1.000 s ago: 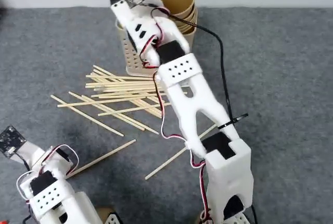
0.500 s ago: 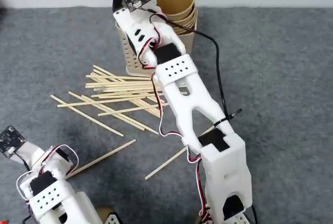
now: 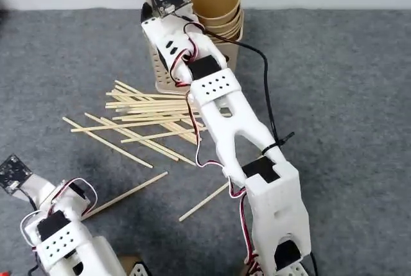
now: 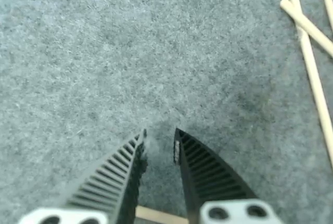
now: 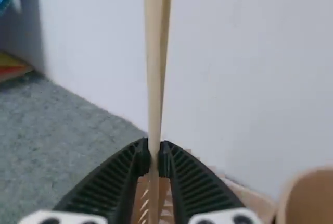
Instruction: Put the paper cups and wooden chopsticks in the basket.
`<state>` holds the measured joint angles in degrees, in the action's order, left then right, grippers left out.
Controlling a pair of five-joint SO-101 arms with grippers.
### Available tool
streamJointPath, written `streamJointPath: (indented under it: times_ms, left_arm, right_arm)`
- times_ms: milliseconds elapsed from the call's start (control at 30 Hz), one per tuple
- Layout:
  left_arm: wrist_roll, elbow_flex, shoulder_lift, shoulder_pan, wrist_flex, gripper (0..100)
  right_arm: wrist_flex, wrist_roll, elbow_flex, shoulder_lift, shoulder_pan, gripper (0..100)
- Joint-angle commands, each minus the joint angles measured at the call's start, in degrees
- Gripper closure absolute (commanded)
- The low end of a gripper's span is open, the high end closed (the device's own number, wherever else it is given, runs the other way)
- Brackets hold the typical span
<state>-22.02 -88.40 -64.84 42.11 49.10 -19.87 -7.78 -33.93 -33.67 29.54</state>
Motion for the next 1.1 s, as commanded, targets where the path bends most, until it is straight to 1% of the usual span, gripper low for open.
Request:
streamJointPath:
  times_ms: [0,133,200,533,667,800,900,967,1067]
  left_arm:
    - [0.6,0.2,-0.1,-0.1,-0.8,91]
    - [0.6,0.2,-0.1,-0.1,-0.8,91]
    - [0.6,0.2,-0.1,-0.1,-0.8,91]
    - [0.6,0.2,-0.1,-0.1,-0.8,91]
    - [0.6,0.2,-0.1,-0.1,-0.8,91]
    - [0.9,0.7,-0.1,-0.2,-1.1,91]
    - [0.9,3.6,-0.1,-0.8,-1.1,91]
    - [0.9,7.4,-0.1,-3.0,-0.7,91]
    - [0.9,14.7,-0.1,-6.7,-0.7,91]
  right_arm:
    - [-1.5,0.4,-1.8,1.3,0.1,98.5]
    - [-4.4,0.4,-1.8,1.7,0.1,89.3]
    - [-6.2,0.4,-2.1,1.8,0.2,86.5]
    - [-6.5,0.4,-2.2,4.8,0.6,86.8]
    - [-7.4,0.4,-2.2,9.2,1.9,86.8]
    - [-13.8,0.2,-2.2,14.3,5.3,86.8]
    - [-19.2,0.1,-2.2,18.3,8.7,86.5]
    - [-23.8,0.1,-2.2,20.7,10.6,86.6]
    - [-33.7,0.1,-2.2,23.3,12.7,86.3]
